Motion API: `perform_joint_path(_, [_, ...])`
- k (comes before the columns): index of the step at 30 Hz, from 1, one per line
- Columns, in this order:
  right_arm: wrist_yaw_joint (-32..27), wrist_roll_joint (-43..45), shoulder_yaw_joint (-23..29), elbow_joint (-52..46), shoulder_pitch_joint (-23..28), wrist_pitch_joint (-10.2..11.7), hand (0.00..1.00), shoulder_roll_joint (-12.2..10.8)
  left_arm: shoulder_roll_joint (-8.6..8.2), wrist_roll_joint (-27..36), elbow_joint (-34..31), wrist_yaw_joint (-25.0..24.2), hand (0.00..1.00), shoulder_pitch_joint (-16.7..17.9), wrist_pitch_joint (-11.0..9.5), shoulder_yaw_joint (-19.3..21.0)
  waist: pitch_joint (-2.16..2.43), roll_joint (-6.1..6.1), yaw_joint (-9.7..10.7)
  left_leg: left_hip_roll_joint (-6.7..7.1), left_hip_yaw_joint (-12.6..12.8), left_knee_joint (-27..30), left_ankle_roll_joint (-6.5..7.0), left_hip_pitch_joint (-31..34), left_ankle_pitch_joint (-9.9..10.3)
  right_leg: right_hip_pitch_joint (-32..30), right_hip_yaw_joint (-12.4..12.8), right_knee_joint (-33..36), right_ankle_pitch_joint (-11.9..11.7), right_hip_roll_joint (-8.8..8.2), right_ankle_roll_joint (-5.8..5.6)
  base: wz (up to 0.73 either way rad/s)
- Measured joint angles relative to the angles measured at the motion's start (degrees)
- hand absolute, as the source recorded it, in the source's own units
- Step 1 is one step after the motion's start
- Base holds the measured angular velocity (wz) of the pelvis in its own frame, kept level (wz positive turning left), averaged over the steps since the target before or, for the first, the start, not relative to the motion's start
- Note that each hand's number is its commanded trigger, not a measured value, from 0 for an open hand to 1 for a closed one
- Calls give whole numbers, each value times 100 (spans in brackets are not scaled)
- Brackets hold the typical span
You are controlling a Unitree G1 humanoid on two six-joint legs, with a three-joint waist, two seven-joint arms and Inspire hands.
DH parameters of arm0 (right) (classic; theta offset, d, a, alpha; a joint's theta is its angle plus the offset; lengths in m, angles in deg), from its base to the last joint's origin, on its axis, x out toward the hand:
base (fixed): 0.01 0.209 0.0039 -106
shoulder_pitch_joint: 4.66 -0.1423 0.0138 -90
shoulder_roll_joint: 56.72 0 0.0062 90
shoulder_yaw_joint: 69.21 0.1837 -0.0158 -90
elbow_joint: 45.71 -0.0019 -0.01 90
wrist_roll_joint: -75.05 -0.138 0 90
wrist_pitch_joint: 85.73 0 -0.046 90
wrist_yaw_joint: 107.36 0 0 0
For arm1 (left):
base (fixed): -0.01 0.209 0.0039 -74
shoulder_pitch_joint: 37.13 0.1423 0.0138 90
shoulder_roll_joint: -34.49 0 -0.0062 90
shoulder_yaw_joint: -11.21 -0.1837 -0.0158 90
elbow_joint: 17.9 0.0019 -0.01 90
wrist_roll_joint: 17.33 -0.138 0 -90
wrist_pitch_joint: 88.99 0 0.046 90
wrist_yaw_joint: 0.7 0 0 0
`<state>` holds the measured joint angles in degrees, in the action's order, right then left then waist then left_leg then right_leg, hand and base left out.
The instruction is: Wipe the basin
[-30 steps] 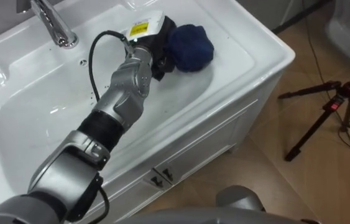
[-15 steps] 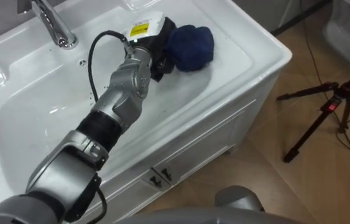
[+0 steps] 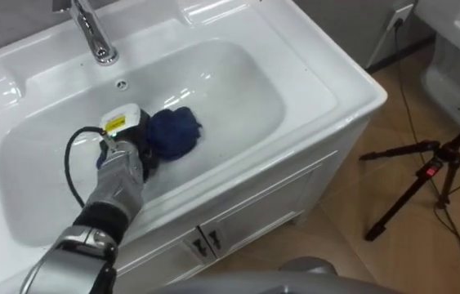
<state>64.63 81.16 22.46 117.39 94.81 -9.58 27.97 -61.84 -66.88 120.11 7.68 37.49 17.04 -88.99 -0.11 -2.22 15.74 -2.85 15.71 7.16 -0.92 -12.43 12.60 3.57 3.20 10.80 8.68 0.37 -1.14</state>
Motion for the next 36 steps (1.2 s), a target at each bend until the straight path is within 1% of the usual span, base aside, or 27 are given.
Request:
perform_joint_path(1, [2, 45, 89, 5, 12, -4, 0, 12, 24, -75, 47, 0, 100, 0, -10, 99, -1, -59, -59, -37, -13, -32, 0, -4, 61, -13, 0, -2, -24, 46, 9, -8])
perform_joint_path(2, [5, 100, 127, -6, 22, -15, 0, 15, 82, -161, 90, 2, 100, 22, -8, 178, 2, -84, -89, -55, -15, -33, -2, -2, 81, -20, 1, 1, -43, 65, 22, -7])
perform_joint_path(4, [7, 127, 222, -30, 27, -68, 0, 30, 174, -320, 201, 2, 100, 26, -5, 338, 6, -111, -114, -69, -11, -29, -12, -3, 75, -19, 1, 7, -53, 77, 38, -2])
perform_joint_path(6, [7, 130, 298, -65, 82, -109, 0, 68, 273, -486, 300, 11, 100, 26, -1, 375, 7, -154, -151, -78, -9, -29, -20, -3, 70, -19, -1, 4, -58, 86, 46, 0])
perform_joint_path(8, [7, 154, 432, -73, 141, -117, 0, 79, 302, -715, 327, 5, 100, 32, 8, 528, 8, -183, -208, -81, -4, -30, -21, -2, 70, -24, -1, 3, -60, 88, 50, 0])
perform_joint_path(9, [7, 163, 489, -90, 181, -114, 0, 82, 348, -790, 327, 6, 100, 52, 15, 592, 13, -195, -234, -81, -2, -29, -21, 7, 70, -41, 4, 6, -61, 89, 50, -3])
perform_joint_path(11, [2, 161, 596, -159, 197, -109, 0, 82, 508, -900, 329, 6, 100, 73, 11, 606, 29, -221, -274, -78, -6, -16, -20, 62, 70, -61, 12, 5, -66, 86, 49, -4])
perform_joint_path(12, [1, 162, 623, -182, 198, -108, 0, 82, 544, -934, 328, 6, 100, 72, 11, 607, 33, -230, -289, -78, -5, -14, -20, 79, 70, -69, 17, -1, -72, 86, 48, -4])
perform_joint_path(13, [0, 172, 665, -192, 202, -104, 0, 84, 580, -1068, 329, 6, 100, 71, 5, 658, 39, -265, -353, -78, -3, -16, -20, 87, 70, -74, 32, -3, -90, 92, 48, -6])
perform_joint_path(14, [-1, 191, 683, -192, 232, -103, 0, 85, 586, -1158, 331, 9, 100, 78, -4, 714, 36, -271, -386, -81, 1, -23, -20, 84, 71, -75, 48, -6, -94, 100, 50, -8])
perform_joint_path(16, [-2, 334, 833, -288, 232, -104, 0, 105, 645, -1239, 312, 23, 100, 103, -11, 888, 59, -359, -466, -83, 7, -26, -20, 88, 71, -78, 47, -13, -96, 100, 52, -5])
perform_joint_path(17, [-4, 339, 855, -298, 232, -104, 0, 121, 680, -1266, 305, 25, 100, 116, -11, 888, 48, -356, -472, -83, 6, -26, -20, 91, 71, -78, 46, -14, -96, 100, 52, 0])
perform_joint_path(18, [-8, 345, 870, -318, 223, -104, 0, 158, 740, -1373, 295, 31, 100, 138, -11, 897, 62, -401, -481, -83, 1, -24, -21, 90, 71, -73, 45, -18, -96, 101, 52, 0])
perform_joint_path(19, [-17, 354, 880, -353, 219, -96, 0, 181, 785, -1447, 254, 39, 100, 163, -11, 923, 59, -418, -494, -84, -2, -13, -21, 91, 71, -71, 42, -19, -95, 101, 54, 0])
perform_joint_path(22, [-80, 386, 990, -393, 197, -43, 0, 183, 804, -1707, 31, 47, 100, 272, -11, 1221, 69, -451, -521, -86, -7, 30, -21, 111, 71, -76, 32, -23, -91, 97, 58, 0])
perform_joint_path(24, [-80, 385, 988, -407, 197, -48, 0, 191, 894, -1741, -194, 44, 100, 387, -8, 1240, 71, -456, -533, -87, -18, 45, -21, 132, 71, -81, 13, -25, -91, 92, 58, 2])
perform_joint_path(26, [-78, 385, 967, -491, 209, -54, 0, 194, 1007, -1755, -445, 18, 100, 441, -9, 1240, 72, -454, -607, -86, -56, 63, -21, 165, 71, -86, -37, -21, -92, 77, 59, 8])
perform_joint_path(29, [-68, 384, 955, -494, 174, -51, 0, 199, 1035, -1765, -683, 15, 100, 480, -6, 1236, 67, -447, -697, -85, -117, 73, -21, 169, 69, -59, -99, -22, -91, 67, 60, 13])
perform_joint_path(31, [-59, 383, 941, -500, 74, -32, 0, 204, 1034, -1768, -770, 16, 100, 544, -6, 1229, 64, -454, -707, -87, -168, 110, -21, 189, 68, -57, -114, -23, -91, 67, 62, 6])
perform_joint_path(33, [-59, 374, 923, -489, -27, 17, 0, 206, 1027, -1771, -776, 21, 100, 573, -6, 1229, 54, -449, -707, -92, -182, 119, -23, 189, 67, -59, -134, -21, -86, 68, 71, 2])
perform_joint_path(34, [-60, 366, 921, -500, -84, 28, 0, 207, 1019, -1785, -775, 21, 100, 594, -6, 1228, 40, -438, -706, -94, -178, 119, -26, 179, 66, -70, -141, -17, -80, 68, 79, 0])
perform_joint_path(36, [-60, 364, 877, -507, -158, 74, 0, 211, 991, -1896, -787, 22, 100, 652, -7, 1220, 34, -446, -701, -96, -182, 125, -27, 167, 66, -68, -149, -11, -71, 67, 86, 0])
